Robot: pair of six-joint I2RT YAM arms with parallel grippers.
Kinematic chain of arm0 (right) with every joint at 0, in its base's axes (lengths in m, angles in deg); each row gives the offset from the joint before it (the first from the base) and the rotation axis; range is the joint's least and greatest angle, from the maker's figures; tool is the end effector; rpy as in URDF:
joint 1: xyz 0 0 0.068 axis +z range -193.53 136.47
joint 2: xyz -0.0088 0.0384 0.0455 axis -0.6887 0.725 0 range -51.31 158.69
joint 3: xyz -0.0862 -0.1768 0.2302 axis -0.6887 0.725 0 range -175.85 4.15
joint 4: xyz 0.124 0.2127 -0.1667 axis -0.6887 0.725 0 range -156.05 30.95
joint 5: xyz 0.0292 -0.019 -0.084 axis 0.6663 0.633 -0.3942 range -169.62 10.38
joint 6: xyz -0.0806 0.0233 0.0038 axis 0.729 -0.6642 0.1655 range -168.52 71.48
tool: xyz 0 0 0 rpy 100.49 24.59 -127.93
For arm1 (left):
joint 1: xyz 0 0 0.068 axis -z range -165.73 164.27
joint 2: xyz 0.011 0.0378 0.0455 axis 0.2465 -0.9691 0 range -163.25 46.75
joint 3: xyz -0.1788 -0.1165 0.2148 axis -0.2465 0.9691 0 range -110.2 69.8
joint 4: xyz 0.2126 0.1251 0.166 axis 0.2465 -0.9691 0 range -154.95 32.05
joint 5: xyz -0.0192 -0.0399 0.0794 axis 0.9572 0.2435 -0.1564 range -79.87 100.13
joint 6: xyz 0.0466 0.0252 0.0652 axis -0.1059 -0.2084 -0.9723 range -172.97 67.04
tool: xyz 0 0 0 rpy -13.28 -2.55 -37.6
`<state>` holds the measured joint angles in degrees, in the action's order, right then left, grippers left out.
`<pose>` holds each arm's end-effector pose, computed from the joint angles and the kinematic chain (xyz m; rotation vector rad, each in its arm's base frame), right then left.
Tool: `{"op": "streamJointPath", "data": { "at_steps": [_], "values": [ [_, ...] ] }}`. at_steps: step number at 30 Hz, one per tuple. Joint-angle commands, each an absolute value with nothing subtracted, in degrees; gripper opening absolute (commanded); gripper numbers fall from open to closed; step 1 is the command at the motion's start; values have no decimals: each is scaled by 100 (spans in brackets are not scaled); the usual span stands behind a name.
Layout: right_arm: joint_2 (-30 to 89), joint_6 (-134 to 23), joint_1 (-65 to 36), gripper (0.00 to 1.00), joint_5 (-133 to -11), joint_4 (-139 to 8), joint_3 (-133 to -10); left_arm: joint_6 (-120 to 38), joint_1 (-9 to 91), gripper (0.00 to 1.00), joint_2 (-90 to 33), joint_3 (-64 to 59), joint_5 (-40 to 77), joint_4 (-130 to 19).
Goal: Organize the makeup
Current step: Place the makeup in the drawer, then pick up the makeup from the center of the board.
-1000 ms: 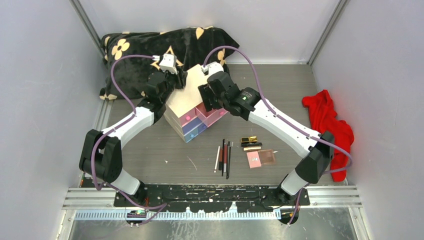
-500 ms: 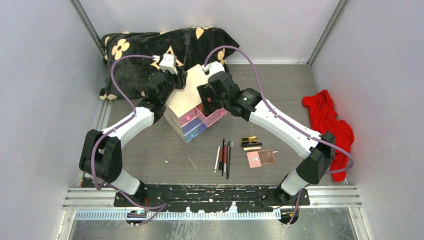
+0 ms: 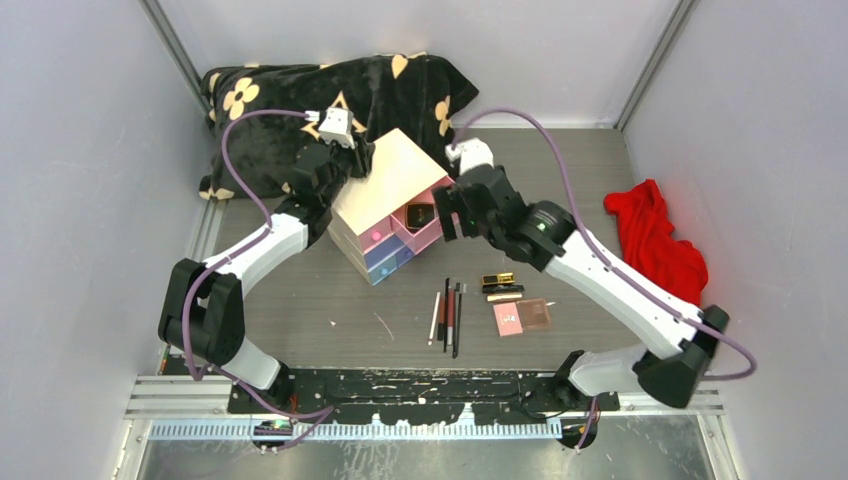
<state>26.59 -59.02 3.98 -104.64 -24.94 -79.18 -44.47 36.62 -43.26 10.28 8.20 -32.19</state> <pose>0.2585 0.2361 0.4063 -0.4433 2.0834 0.1157 0.4091 -0.1655 0.3043 0.1754 1.6579 -0.3811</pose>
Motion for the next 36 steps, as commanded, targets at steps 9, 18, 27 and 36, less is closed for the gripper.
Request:
{"op": "streamJointPath", "data": {
  "at_steps": [9, 18, 27, 36],
  "values": [
    [625, -7729, 607, 81, -10011, -993, -5770, -4015, 3671, 39, -5097, 1594, 944, -5496],
    [-61, -8756, 698, 80, -9874, -1099, -4453, -3989, 3668, 38, -5117, 1626, 943, -5461],
    [-424, -9418, 762, 76, -9580, -1827, -3323, -3991, 3682, 38, -5150, 1598, 963, -5452],
    [1, -9985, 767, 76, -9884, -2197, -3001, -3995, 3695, 38, -5100, 1652, 940, -5428]
  ]
}}
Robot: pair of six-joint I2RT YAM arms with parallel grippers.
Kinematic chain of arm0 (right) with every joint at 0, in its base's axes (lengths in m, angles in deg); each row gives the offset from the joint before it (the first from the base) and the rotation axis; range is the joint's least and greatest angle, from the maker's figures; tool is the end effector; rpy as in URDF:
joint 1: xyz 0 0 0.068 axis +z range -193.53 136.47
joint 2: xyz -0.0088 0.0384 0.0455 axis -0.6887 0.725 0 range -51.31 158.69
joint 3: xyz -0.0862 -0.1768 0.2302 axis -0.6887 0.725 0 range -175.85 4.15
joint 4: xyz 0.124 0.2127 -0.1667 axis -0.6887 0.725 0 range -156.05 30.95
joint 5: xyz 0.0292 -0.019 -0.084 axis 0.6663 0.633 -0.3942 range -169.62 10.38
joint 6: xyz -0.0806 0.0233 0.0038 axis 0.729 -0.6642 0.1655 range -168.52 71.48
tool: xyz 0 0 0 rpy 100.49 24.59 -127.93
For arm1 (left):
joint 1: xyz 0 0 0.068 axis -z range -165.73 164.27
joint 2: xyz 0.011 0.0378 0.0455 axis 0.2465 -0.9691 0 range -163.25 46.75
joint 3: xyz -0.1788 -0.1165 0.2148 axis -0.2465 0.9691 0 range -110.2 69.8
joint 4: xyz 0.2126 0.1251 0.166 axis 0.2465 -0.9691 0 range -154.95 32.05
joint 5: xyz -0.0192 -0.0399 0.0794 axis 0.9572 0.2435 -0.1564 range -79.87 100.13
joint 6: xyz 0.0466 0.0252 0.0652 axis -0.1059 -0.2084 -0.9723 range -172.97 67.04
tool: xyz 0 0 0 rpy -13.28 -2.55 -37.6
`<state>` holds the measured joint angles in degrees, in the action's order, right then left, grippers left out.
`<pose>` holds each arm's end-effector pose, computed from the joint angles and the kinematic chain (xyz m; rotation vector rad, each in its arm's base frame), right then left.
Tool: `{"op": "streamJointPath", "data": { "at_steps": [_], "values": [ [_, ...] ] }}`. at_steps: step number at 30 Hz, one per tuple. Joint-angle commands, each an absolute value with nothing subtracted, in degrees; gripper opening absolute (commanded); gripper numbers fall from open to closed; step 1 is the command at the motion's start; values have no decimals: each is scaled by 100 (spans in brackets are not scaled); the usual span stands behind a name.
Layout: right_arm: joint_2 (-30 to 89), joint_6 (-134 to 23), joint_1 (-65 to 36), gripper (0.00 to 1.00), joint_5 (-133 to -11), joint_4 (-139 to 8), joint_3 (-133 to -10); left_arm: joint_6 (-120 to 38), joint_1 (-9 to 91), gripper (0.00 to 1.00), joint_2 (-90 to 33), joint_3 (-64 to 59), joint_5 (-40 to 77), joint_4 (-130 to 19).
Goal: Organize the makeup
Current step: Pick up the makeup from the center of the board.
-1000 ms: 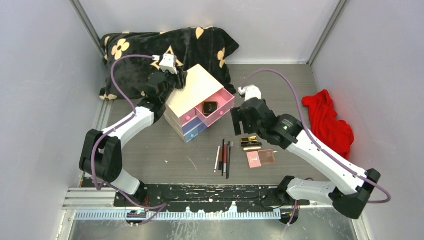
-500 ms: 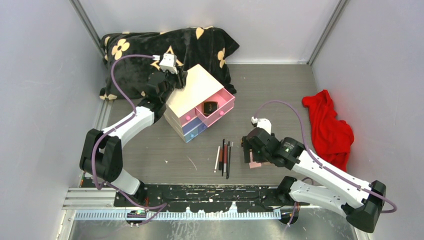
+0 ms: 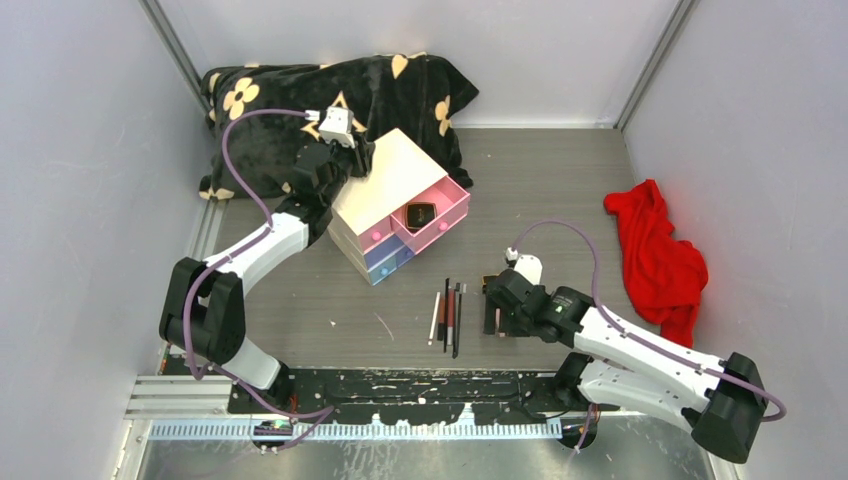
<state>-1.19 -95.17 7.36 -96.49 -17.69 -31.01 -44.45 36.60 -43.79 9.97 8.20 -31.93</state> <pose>0.1331 0.1300 0.1957 -0.0048 2.6119 0.2102 0.4114 -0.1663 0.3033 0.1747 1.6573 -0.3813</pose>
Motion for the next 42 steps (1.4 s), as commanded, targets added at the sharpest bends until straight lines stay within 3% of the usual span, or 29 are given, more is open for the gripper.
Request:
{"op": "streamJointPath", "data": {
  "at_steps": [1, 26, 42],
  "values": [
    [29, -10064, 763, 76, -9960, -2242, -2975, -3996, 3695, 38, -5098, 1660, 942, -5426],
    [1705, -10039, 603, 85, -10390, -2443, -3062, -4003, 3695, 38, -5140, 1680, 997, -5356],
    [2109, -9541, 472, 80, -9773, -3261, -2967, -4027, 3698, 39, -5136, 1674, 996, -5338]
  ]
}}
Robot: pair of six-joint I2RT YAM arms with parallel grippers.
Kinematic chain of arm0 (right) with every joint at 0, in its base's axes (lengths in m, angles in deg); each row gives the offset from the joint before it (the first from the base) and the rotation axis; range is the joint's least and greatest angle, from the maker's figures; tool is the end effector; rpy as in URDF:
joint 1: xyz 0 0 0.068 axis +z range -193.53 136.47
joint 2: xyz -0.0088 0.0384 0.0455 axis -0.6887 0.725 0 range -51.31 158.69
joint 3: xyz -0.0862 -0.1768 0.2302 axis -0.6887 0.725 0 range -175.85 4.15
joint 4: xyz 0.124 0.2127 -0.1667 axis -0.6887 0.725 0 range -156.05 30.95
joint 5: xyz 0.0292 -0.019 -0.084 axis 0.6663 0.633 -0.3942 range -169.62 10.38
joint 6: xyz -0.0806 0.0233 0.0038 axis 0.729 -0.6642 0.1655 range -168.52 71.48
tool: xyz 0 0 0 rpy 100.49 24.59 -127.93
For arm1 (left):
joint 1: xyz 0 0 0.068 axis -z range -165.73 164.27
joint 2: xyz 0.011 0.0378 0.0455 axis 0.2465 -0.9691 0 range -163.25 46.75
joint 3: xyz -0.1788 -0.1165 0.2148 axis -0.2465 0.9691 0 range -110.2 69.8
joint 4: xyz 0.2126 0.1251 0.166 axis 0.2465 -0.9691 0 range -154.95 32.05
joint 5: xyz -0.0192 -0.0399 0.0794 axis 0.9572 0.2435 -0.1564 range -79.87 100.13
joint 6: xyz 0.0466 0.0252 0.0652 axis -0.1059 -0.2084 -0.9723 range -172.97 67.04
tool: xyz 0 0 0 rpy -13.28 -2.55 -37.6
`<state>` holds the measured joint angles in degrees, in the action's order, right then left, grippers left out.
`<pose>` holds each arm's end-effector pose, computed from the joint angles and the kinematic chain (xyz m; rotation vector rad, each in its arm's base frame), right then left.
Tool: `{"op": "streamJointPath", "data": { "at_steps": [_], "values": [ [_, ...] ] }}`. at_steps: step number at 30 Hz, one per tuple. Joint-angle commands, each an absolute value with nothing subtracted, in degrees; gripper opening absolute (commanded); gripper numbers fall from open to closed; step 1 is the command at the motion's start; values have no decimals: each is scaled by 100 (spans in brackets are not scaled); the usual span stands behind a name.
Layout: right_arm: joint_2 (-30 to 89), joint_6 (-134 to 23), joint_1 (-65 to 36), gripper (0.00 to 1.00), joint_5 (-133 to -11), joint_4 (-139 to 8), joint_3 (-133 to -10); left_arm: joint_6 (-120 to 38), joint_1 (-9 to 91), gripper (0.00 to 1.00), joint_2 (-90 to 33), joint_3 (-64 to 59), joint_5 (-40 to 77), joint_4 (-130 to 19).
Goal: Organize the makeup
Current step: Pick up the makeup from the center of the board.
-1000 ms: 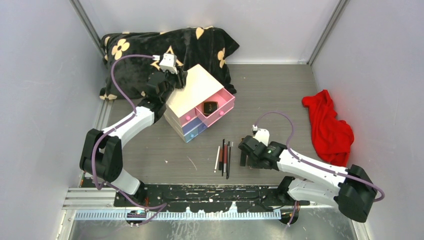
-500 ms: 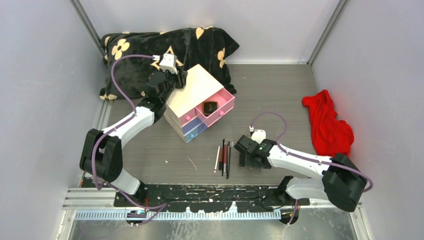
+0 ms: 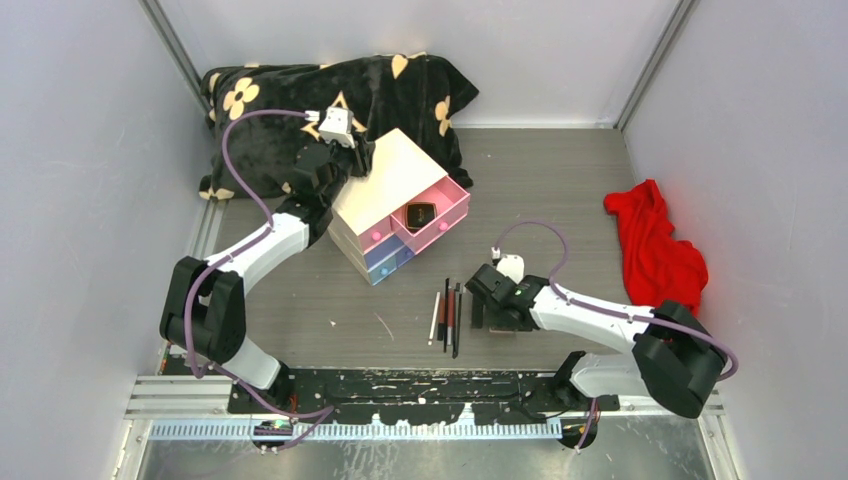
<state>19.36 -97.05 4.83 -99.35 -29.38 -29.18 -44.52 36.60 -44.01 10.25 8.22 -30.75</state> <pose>0.1670 0.1505 0.1301 0.0700 2.7015 -0.0278 0.4118 -0.1665 0.3027 0.1744 1.6453 -0.3827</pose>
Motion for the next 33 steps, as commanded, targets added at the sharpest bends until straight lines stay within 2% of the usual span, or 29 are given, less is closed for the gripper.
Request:
{"op": "streamJointPath", "data": {
  "at_steps": [1, 5, 8, 11, 14, 18, 27, 33],
  "values": [
    [2137, -9550, 477, 80, -9788, -3246, -2977, -4025, 3695, 39, -5126, 1681, 989, -5338],
    [2106, -9716, 473, 65, -9842, -3146, -2943, -4046, 3696, 39, -5075, 1698, 951, -5338],
    [2020, -9871, 472, 59, -9857, -3116, -2872, -4031, 3697, 39, -5083, 1702, 973, -5322],
    [1982, -9985, 472, 43, -9857, -3092, -2796, -4029, 3695, 39, -5073, 1713, 979, -5321],
    [1950, -10048, 472, 22, -9854, -3058, -2767, -4025, 3696, 39, -5056, 1721, 986, -5321],
    [1747, -10020, 479, 2, -9797, -2920, -2846, -4026, 3695, 39, -5032, 1738, 962, -5319],
    [802, -9705, 692, 1, -9986, -1513, -4201, -4008, 3699, 38, -5052, 1731, 959, -5312],
    [873, -9123, 692, 1, -10234, -1435, -5389, -3986, 3696, 38, -5073, 1731, 1004, -5294]
  ]
}}
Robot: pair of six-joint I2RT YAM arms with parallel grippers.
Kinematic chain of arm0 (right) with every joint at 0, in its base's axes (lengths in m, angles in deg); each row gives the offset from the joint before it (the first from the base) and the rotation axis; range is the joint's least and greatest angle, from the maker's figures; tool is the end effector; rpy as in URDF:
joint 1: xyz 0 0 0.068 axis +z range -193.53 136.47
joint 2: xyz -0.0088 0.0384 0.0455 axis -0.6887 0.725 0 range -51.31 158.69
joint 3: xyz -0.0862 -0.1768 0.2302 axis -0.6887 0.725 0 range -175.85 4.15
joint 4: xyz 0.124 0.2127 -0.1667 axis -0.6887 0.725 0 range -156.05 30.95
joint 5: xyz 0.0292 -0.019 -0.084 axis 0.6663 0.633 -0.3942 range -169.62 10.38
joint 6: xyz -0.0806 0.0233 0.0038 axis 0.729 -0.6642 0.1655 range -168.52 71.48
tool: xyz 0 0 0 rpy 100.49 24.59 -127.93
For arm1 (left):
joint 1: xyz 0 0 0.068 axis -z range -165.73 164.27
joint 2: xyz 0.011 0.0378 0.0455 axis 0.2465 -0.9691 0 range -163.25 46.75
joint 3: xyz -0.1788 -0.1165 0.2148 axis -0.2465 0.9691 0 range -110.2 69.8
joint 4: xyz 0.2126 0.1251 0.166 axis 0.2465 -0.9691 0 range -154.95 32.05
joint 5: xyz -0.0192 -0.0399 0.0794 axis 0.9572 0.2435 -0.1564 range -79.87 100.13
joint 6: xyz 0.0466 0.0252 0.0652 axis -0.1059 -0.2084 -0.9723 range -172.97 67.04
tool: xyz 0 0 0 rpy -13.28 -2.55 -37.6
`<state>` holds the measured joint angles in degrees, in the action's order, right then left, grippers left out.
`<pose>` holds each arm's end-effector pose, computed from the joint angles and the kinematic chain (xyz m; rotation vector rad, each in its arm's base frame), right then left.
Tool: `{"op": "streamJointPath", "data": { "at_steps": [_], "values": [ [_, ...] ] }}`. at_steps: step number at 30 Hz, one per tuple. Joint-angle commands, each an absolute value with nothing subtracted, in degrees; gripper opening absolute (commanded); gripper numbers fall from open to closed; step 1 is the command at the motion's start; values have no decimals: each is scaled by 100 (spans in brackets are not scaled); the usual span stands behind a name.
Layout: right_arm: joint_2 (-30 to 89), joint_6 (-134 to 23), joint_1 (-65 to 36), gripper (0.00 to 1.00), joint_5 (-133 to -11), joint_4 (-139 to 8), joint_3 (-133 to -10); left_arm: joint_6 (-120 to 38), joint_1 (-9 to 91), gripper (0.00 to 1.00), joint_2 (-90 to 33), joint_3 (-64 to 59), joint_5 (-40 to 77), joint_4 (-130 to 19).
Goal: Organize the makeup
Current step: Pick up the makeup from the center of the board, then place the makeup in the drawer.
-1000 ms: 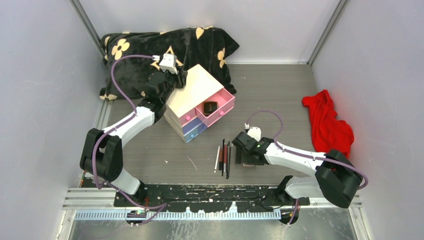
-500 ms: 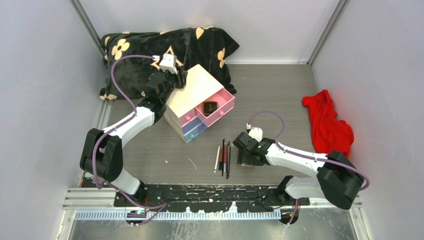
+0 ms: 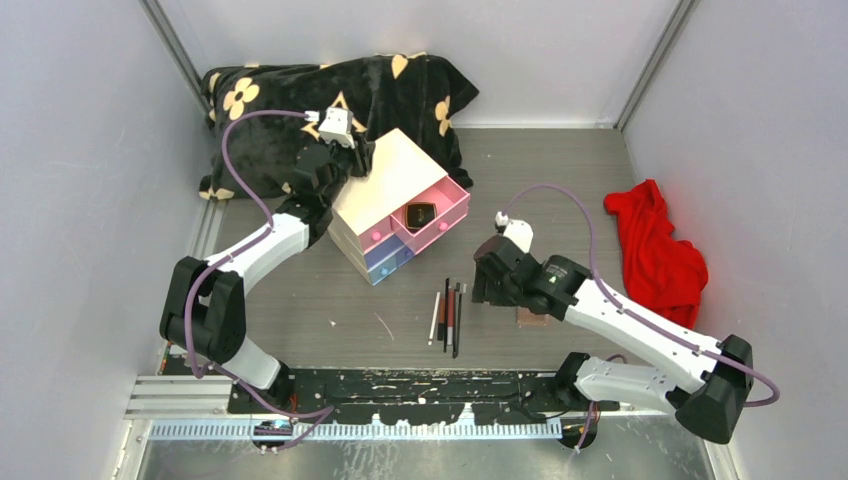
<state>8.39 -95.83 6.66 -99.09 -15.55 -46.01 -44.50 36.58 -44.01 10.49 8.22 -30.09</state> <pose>0.1674 0.1626 0.2562 0.0527 2.5413 0.2234 0.4116 -0.1662 0.3026 0.1729 1.6381 -0.3841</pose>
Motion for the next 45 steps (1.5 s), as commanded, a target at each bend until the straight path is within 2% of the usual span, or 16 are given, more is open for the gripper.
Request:
{"op": "streamJointPath", "data": {
  "at_steps": [1, 12, 20, 40, 45],
  "values": [
    [951, -9022, 692, 1, -10273, -1471, -5621, -3991, 3695, 38, -5076, 1725, 1007, -5294],
    [2391, -7776, 684, 1, -10580, -2549, -7558, -3989, 3695, 38, -5056, 1753, 1002, -5285],
    [2934, -7417, 655, 1, -10568, -2841, -8508, -4001, 3695, 38, -5062, 1740, 1006, -5294],
    [3583, -7115, 163, 1, -10038, -3326, -8506, -4020, 3695, 38, -5046, 1739, 979, -5312],
    [3484, -7103, 115, 6, -10051, -3326, -8418, -3997, 3700, 38, -5107, 1718, 1023, -5303]
  ]
}}
